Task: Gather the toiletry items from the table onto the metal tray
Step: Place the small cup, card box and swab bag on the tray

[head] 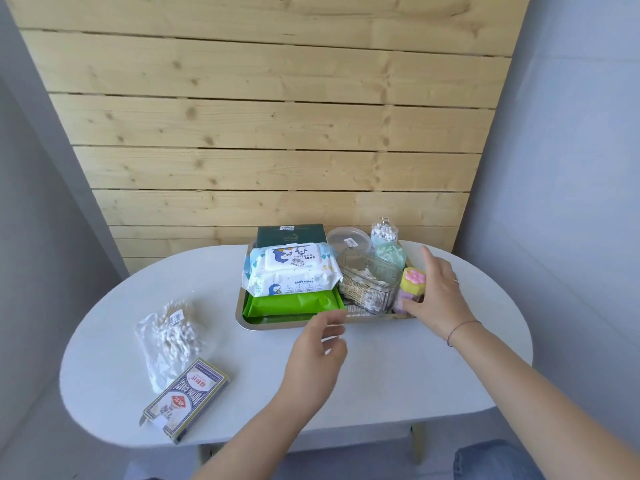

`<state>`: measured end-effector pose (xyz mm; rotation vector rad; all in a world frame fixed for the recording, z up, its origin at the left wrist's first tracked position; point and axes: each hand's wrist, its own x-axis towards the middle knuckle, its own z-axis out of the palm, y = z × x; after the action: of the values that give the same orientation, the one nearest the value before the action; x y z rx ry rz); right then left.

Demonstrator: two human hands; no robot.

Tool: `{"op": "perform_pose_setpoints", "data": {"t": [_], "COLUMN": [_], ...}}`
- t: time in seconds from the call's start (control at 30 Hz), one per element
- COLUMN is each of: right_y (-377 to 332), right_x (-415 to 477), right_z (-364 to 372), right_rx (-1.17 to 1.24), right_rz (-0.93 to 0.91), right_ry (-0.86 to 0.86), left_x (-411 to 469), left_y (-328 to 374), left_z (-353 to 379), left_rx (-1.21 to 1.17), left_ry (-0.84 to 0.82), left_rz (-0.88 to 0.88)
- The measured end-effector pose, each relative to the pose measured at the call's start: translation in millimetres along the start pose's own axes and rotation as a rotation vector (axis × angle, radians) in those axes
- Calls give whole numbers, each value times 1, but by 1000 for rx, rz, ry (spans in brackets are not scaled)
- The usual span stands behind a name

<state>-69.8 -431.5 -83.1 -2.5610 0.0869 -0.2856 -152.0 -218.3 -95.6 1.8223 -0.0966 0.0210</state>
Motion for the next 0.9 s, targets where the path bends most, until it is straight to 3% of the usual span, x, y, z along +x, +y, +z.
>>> {"op": "perform_pose_setpoints", "data": {"t": [0.13, 0.2, 0.27, 0.37, 0.43, 0.5, 0.6, 0.73, 0.9], "right_y": [-45, -80, -114, -158, -180, -202, -223, -231, -222], "right_x": [-28, -52, -76, -105, -112, -112, -106, -111, -111], "right_z": [8, 27, 53, 100, 126, 142, 152, 154, 152], "right_rx": [-47, 20, 75, 122, 168, 188, 46, -45, -40], "right_rz": [-169, -301, -419, -450, -371, -283, -158, -125, -104], "right_ry": [313, 317, 121, -328, -483, -514, -528, -583, -585], "left_x": [-28, -39, -47, -61, -65, -61, -54, -67, -78], "left_y": [-13, -21, -31, -47, -55, -54, -46, -52, -58], "left_z": [-67, -101, -131, -164, -180, -193, -194, -188, -182], "left_rx": [102, 189, 332, 516, 434, 252, 150, 388, 545], "left_ry": [208, 343, 454, 498, 509, 519, 374, 168, 107], "left_rz": [25, 5, -14, -141, -273, -392, -494, -515, -466]}}
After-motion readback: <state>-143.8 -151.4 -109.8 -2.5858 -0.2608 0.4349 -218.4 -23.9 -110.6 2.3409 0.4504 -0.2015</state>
